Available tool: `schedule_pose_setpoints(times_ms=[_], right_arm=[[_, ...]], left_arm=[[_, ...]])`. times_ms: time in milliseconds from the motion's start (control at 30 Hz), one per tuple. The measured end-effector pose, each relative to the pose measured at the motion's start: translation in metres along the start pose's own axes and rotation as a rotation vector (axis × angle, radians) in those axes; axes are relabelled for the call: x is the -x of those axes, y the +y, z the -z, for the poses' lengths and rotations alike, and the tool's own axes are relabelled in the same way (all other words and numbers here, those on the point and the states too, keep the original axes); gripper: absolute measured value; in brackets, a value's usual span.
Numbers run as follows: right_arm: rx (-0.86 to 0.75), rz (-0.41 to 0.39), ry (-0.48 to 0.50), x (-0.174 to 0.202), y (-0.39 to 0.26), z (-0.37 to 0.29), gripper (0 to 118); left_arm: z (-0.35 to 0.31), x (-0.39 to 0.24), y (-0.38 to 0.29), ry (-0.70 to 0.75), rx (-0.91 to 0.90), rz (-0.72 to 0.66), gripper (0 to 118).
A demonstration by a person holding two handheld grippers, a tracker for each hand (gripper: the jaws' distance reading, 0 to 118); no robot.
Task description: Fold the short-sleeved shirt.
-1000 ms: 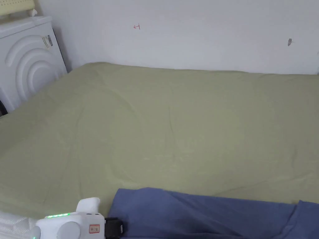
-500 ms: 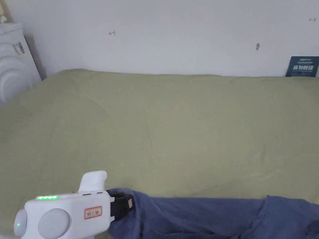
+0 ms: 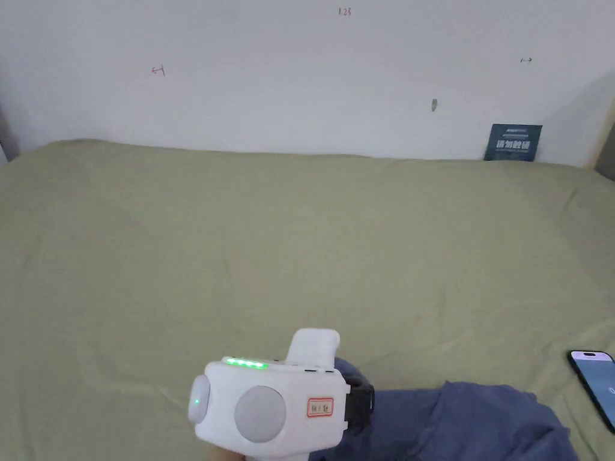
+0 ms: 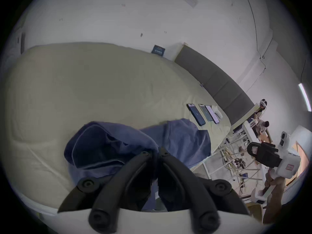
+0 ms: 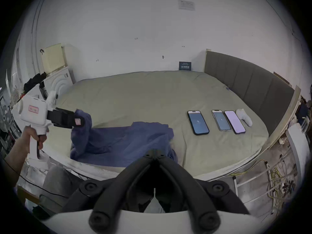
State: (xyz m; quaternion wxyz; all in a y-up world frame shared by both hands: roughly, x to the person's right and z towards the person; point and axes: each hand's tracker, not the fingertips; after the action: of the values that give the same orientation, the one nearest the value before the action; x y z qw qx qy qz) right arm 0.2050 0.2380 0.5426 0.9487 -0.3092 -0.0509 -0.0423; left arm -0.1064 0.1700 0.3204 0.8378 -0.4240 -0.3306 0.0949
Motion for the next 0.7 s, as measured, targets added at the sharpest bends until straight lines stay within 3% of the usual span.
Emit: schedule_pose_setpoints(times_ms=[33,67,100,133,167,267,300,333,367,400,433,500,567,700], right_arm=[[0.003,0.004,-0.004,-0.002,-0.001,0.0,0],[0.005,0.008,-0.008,-0.004,-0.002,0.0,0],[0.007,0.011,-0.011,-0.005,-0.002,0.001,0],[0.007,0.013,-0.015,-0.005,-0.003,0.001,0],[0.007,0.014,-0.016,-0.005,-0.003,0.002,0],[0.01,0.015,-0.018,-0.005,-0.004,0.004,0],[0.01,0.014,-0.015,-0.005,-0.004,0.004,0],[0.012,0.01,-0.012,-0.004,-0.004,0.005,0],[0.016,0.003,-0.009,-0.002,-0.004,0.005,0],[0.021,-0.005,-0.006,-0.002,-0.004,0.008,0],[0.024,-0.014,-0.001,-0.001,-0.005,0.009,0],[0.027,-0.031,0.007,0.001,-0.005,0.009,0],[0.025,-0.035,0.009,0.002,-0.006,0.008,0],[0.018,-0.031,0.016,0.005,-0.007,0.001,0]], left_arm=[[0.009,0.001,-0.003,-0.003,0.009,-0.012,14],[0.018,0.003,-0.007,-0.011,0.027,-0.029,30],[0.024,0.008,-0.01,-0.034,0.048,-0.066,67],[0.032,0.015,-0.013,-0.058,0.073,-0.122,89],[0.036,0.022,-0.016,-0.074,0.101,-0.173,95],[0.021,0.043,-0.019,-0.107,0.053,-0.303,91],[0.014,0.051,-0.02,-0.107,0.014,-0.332,84],[0.006,0.061,-0.022,-0.107,-0.044,-0.368,70],[-0.003,0.068,-0.023,-0.102,-0.114,-0.412,44],[-0.005,0.078,-0.024,-0.094,-0.143,-0.445,10],[-0.002,0.087,-0.024,-0.062,-0.143,-0.475,2],[0.007,0.095,-0.027,0.022,-0.137,-0.511,1],[0.023,0.104,-0.036,-0.093,-0.118,-0.55,1],[0.062,0.091,-0.054,-0.117,-0.084,-0.584,1]])
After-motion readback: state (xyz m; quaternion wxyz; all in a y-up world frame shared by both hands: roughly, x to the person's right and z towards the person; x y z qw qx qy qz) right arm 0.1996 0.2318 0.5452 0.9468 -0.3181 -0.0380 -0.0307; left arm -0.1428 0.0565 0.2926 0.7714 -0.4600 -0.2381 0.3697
